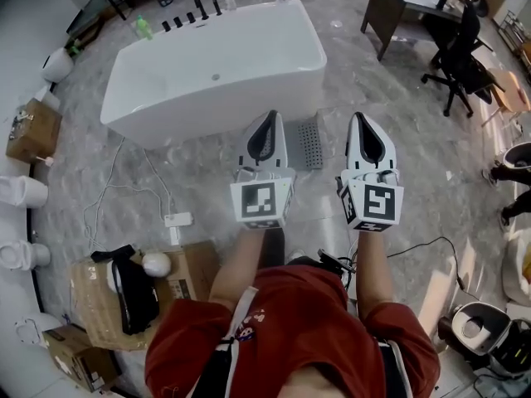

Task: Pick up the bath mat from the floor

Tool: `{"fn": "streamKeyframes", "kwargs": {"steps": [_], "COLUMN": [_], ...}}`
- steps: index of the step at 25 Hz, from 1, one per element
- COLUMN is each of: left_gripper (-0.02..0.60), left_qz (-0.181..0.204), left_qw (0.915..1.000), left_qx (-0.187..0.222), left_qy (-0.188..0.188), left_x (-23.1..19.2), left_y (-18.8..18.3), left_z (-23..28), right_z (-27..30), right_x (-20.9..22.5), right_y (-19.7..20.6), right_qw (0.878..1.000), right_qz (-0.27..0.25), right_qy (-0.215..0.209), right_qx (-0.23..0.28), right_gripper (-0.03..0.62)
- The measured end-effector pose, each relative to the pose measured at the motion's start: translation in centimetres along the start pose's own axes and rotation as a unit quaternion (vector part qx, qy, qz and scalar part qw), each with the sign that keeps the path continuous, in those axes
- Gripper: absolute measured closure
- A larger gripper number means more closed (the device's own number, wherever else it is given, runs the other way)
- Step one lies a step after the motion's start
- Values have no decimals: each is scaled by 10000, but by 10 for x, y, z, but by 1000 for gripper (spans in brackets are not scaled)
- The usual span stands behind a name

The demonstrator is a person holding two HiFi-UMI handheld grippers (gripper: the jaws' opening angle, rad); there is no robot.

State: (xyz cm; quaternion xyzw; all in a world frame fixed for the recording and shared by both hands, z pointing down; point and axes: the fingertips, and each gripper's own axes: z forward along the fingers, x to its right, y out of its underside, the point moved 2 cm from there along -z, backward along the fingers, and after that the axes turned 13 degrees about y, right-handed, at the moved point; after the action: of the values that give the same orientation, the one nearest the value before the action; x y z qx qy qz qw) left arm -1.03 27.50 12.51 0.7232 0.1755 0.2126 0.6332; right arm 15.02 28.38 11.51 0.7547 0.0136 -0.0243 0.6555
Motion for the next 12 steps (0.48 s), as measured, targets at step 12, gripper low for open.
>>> {"fn": "streamKeyframes", "kwargs": {"steps": [12], "left_gripper": [568], "left_qz": [-101], "left_qw": [9997], "left_qx": [222], "left_qy": [-82], "left_x": [-81], "left_y": [12], "left_z": [35], "right_z": [77], "right_x": [-52], "right_y": [5], "right_qw": [9997], "right_qz": [-213], "right_qy": [-119], "right_qx": [93], "right_gripper": [583]}}
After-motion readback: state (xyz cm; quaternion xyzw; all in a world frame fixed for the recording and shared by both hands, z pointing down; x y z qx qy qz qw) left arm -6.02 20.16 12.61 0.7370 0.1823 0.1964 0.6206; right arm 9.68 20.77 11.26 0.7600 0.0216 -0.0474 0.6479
